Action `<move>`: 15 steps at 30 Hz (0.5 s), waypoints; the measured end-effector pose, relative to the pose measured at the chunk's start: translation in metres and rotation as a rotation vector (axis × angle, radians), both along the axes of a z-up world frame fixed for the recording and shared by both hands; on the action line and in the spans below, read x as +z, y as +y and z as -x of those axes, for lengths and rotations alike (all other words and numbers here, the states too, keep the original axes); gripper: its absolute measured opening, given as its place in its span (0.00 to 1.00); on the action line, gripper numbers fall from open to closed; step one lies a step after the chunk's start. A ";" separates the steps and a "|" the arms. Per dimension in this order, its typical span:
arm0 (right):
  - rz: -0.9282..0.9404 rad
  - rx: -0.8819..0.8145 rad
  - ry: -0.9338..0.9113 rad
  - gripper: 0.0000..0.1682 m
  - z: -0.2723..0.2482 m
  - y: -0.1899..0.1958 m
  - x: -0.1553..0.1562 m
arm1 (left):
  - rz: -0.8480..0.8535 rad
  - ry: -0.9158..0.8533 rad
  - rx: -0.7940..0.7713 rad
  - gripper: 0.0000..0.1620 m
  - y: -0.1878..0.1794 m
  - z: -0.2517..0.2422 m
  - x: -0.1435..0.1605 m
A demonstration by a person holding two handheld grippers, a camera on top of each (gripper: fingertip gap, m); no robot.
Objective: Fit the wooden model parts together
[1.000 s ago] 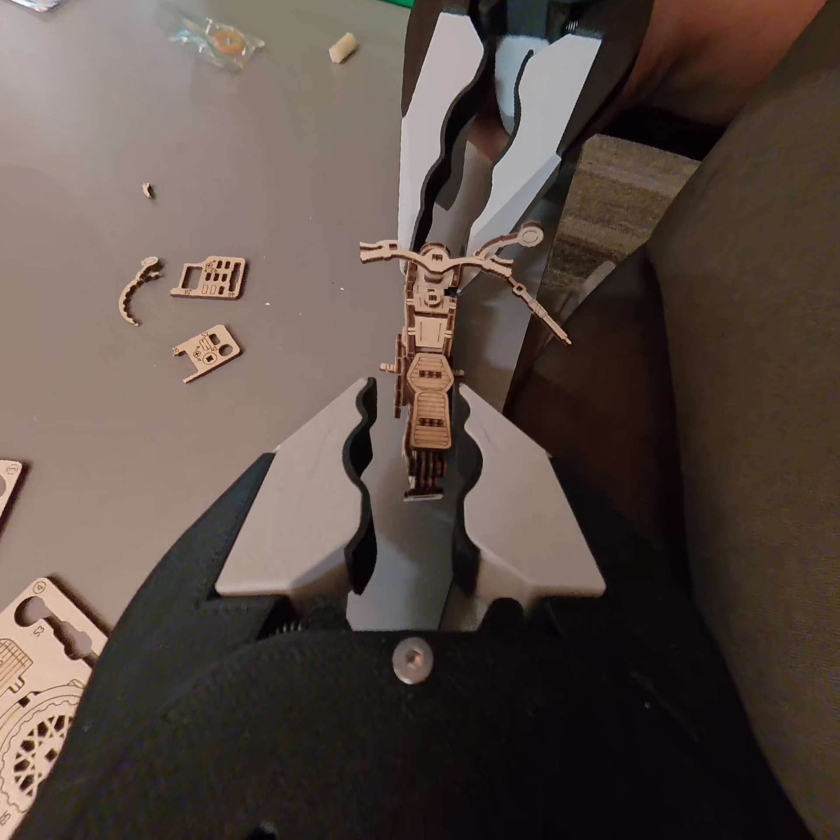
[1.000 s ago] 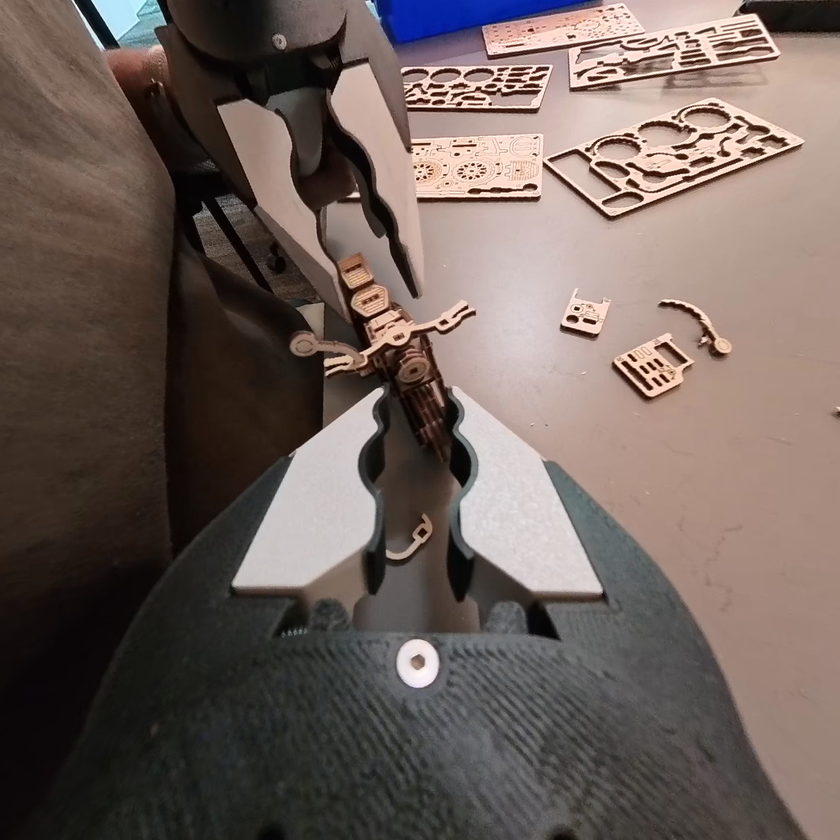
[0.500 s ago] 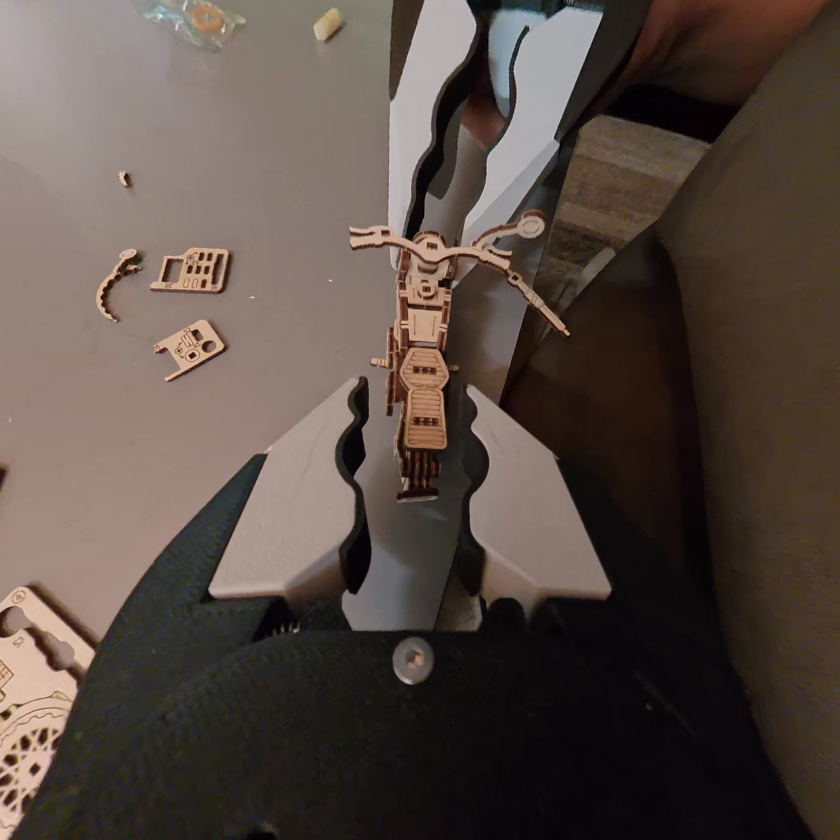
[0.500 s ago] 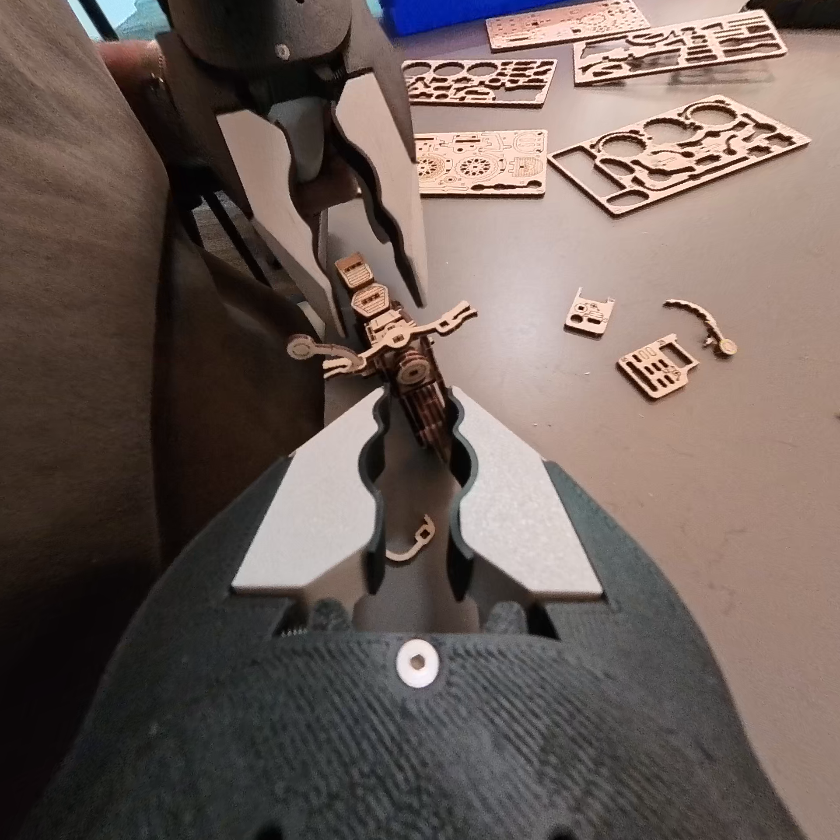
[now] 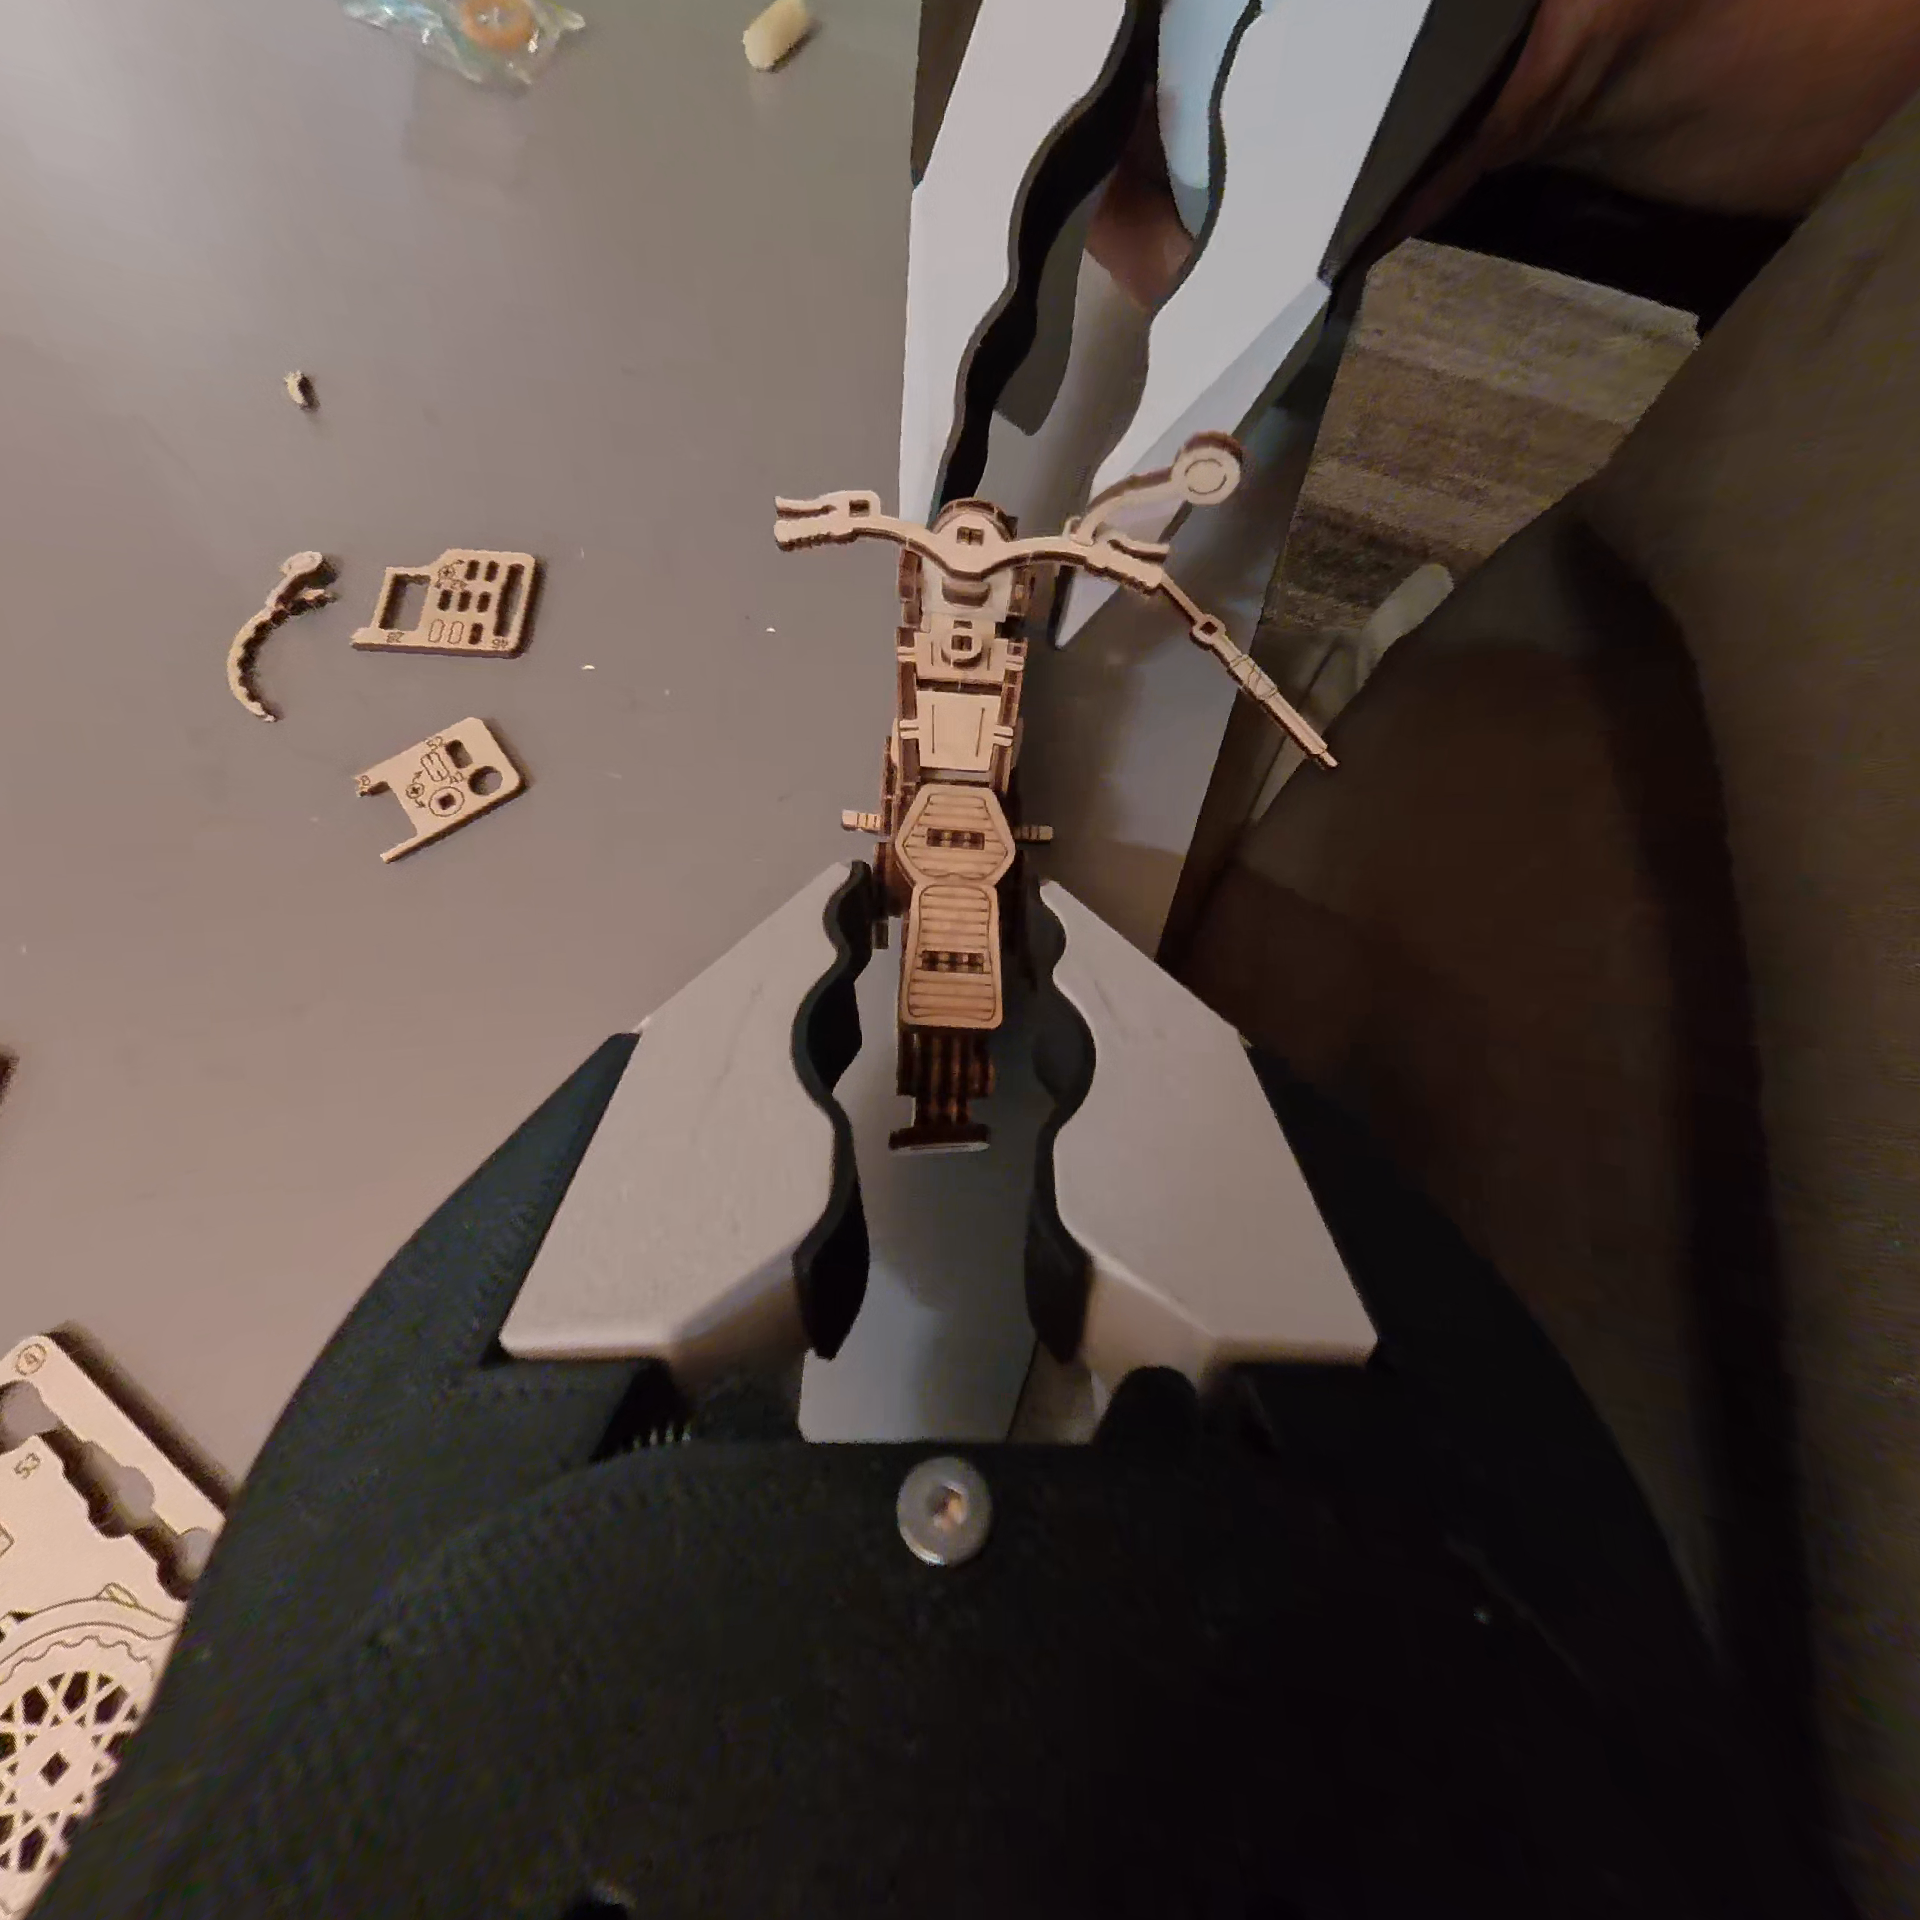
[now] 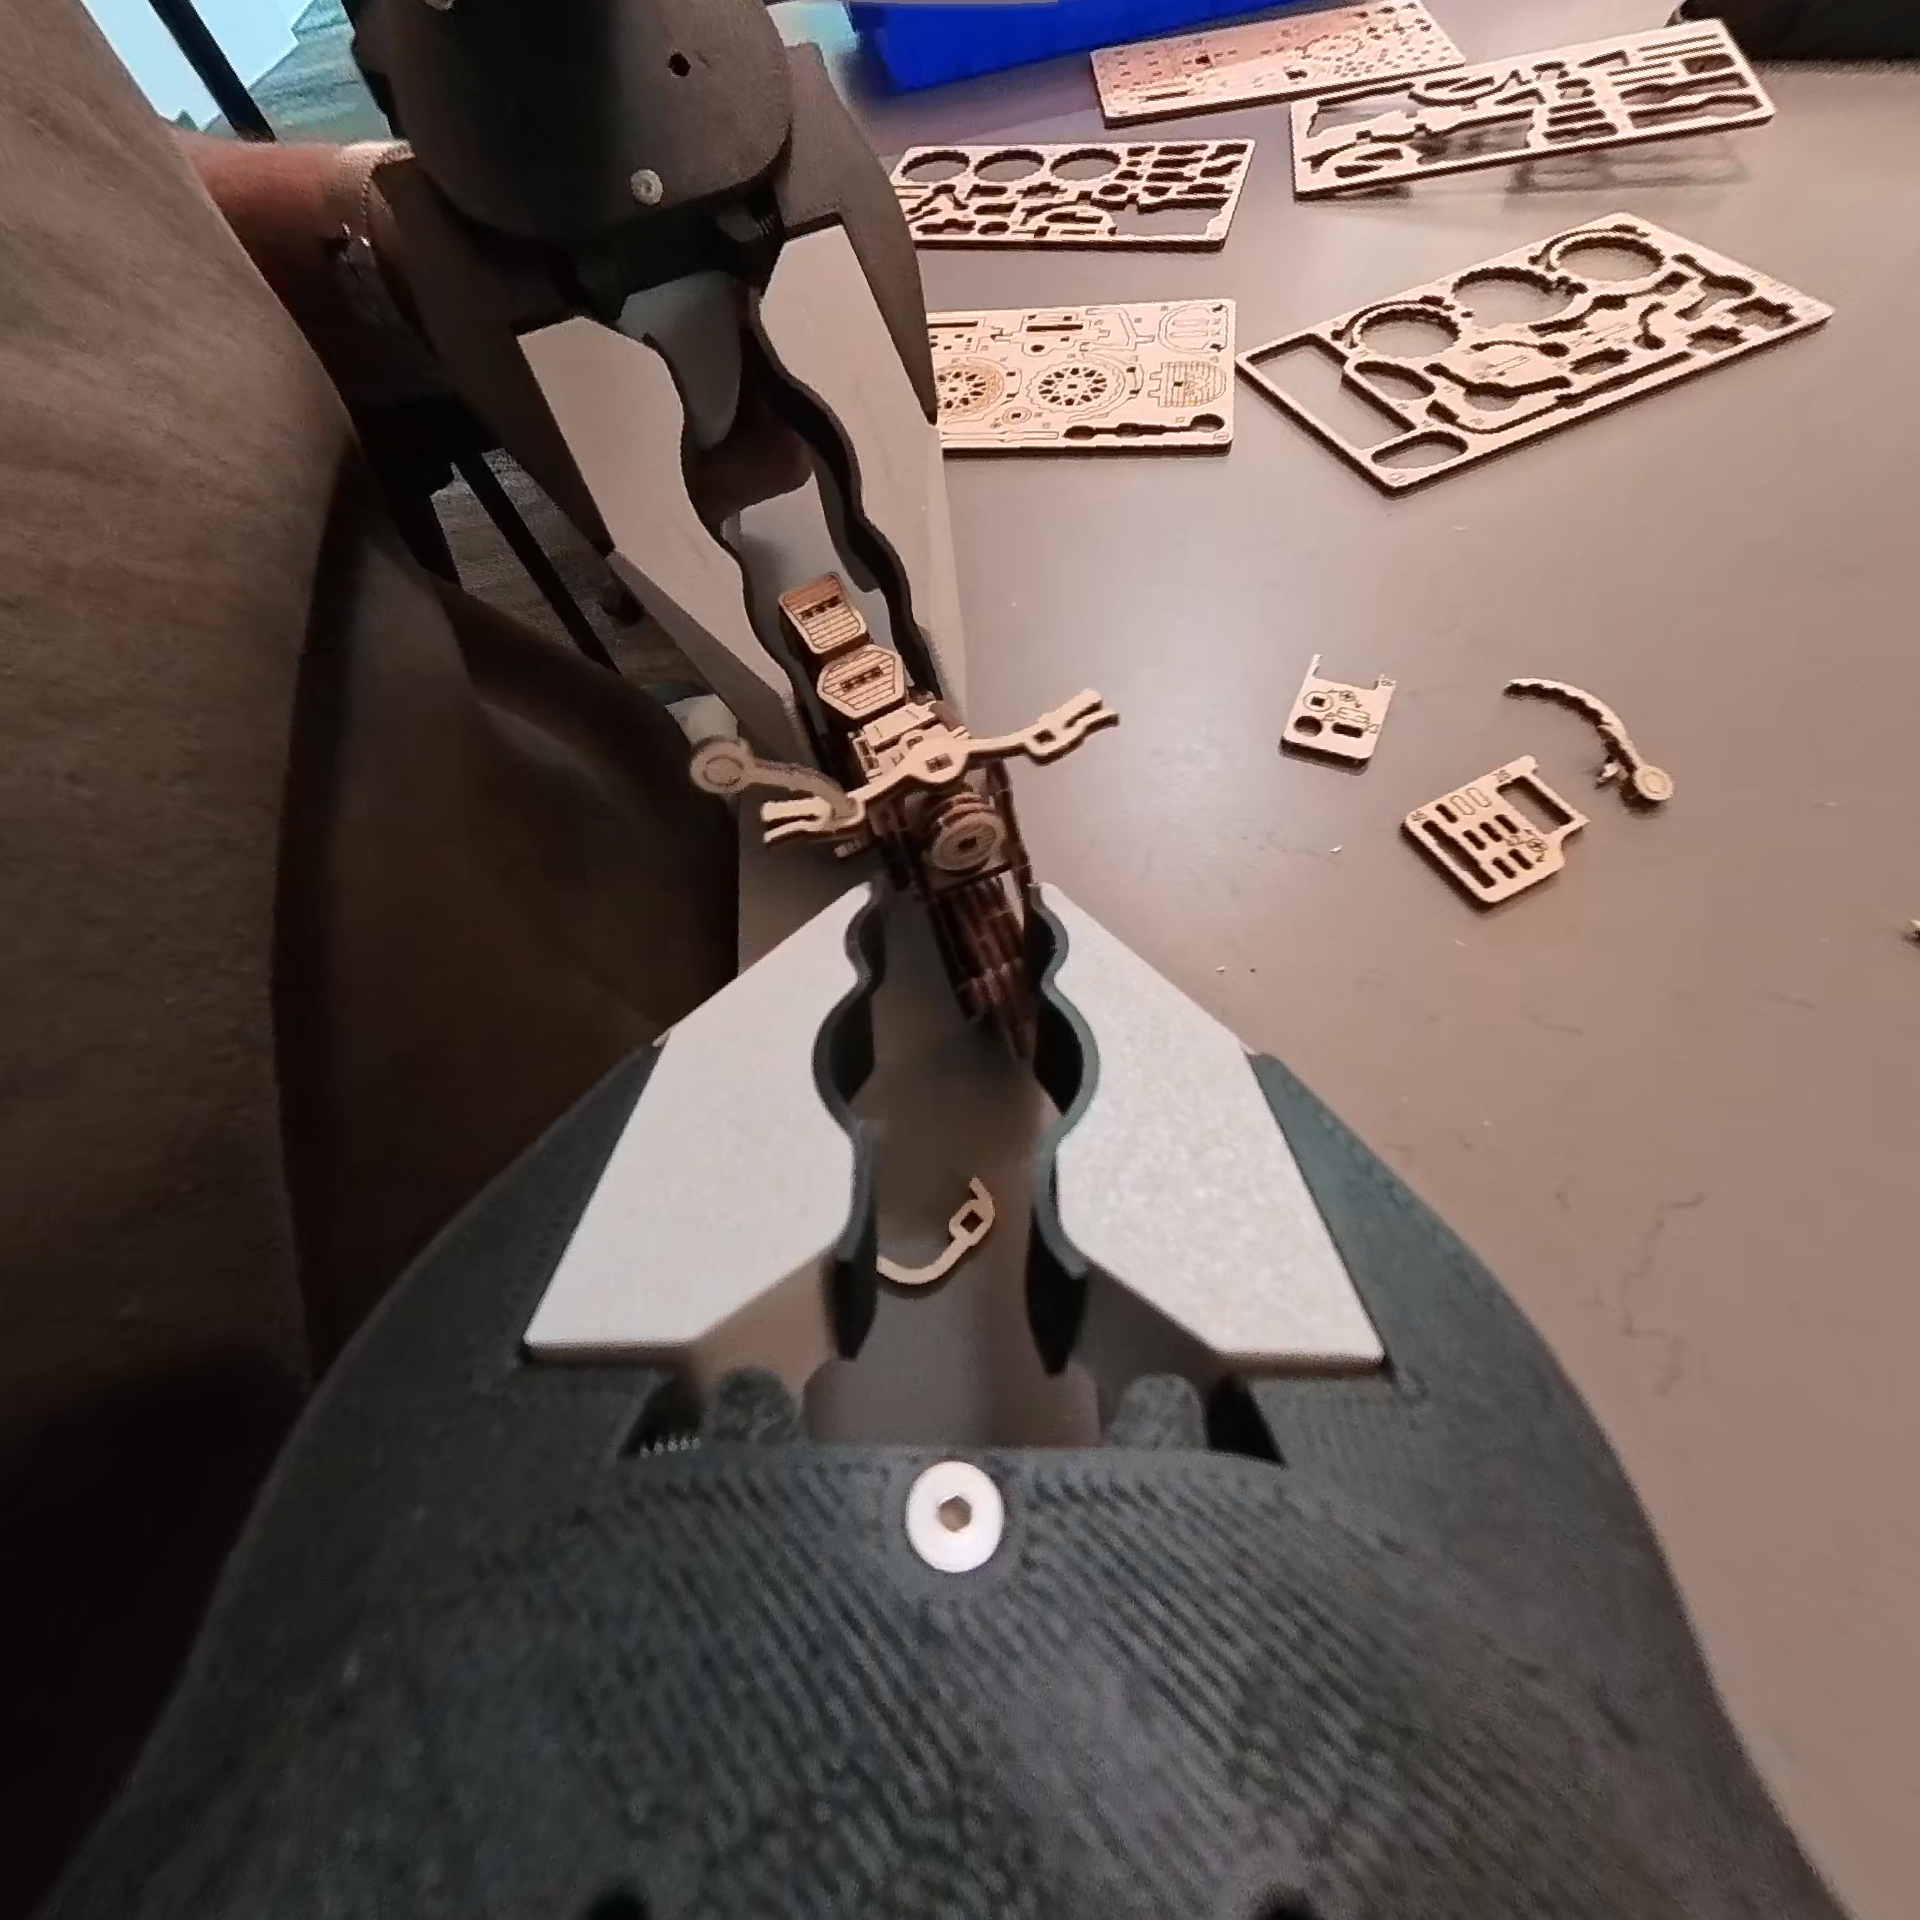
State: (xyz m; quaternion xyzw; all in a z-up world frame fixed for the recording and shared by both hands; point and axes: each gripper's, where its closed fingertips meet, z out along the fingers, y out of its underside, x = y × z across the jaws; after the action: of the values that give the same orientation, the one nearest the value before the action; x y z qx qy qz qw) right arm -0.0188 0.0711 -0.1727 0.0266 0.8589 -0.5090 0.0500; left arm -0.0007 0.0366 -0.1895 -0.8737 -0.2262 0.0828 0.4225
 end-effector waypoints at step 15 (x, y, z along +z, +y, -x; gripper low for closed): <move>0.053 -0.050 -0.055 0.21 0.010 0.004 0.009 | -0.112 -0.044 0.071 0.16 -0.010 0.013 0.010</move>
State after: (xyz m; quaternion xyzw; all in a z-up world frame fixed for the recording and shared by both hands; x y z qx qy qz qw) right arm -0.0289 0.0746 -0.1641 0.0607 0.8424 -0.5318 0.0617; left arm -0.0140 0.0269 -0.1796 -0.8417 -0.2705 0.0659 0.4627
